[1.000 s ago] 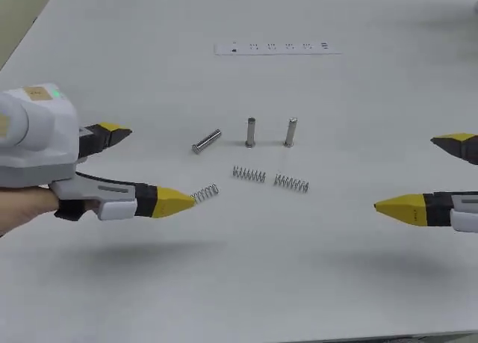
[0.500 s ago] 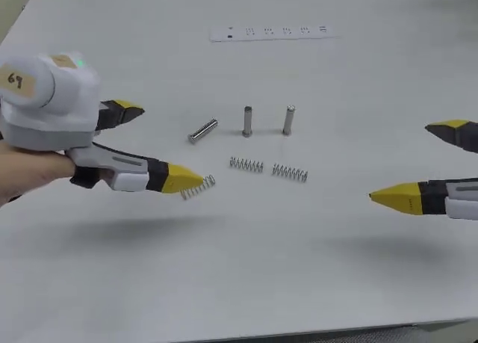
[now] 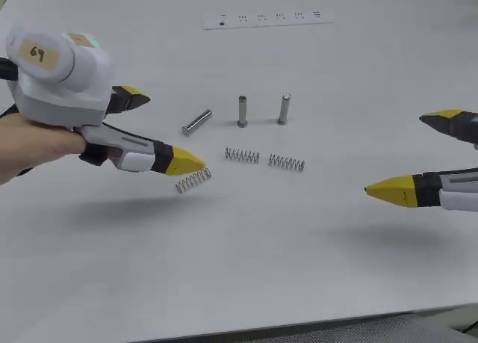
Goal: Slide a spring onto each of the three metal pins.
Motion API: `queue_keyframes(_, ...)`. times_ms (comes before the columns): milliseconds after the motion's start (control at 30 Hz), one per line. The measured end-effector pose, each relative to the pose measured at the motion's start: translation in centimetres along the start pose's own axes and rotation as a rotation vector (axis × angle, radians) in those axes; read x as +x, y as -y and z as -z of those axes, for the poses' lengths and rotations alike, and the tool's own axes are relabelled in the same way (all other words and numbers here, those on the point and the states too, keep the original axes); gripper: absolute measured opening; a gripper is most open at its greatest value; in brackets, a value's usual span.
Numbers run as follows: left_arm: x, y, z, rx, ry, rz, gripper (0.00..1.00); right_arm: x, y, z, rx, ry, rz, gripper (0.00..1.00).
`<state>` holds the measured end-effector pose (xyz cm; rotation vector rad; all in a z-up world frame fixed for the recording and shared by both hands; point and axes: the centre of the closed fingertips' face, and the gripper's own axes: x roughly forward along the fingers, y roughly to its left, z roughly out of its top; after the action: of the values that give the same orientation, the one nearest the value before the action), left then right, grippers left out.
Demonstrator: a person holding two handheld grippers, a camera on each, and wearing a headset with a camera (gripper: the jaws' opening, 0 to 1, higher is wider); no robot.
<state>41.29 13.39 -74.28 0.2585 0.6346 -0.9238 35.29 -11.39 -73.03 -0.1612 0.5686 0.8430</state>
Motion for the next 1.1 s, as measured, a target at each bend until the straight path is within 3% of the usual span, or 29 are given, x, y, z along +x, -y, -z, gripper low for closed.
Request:
queue_keyframes(333,1.6,-0.9,0.0,0.008,-0.045,0.003,0.84,0.3,0.0,0.6,0.015,-0.008,-0.002,0.98)
queue_keyframes(1100,5.2,-3.2,-0.7,-0.001,-0.111,-0.002,0.57,0.5,0.5,1.9,0.052,-0.022,0.01,0.97)
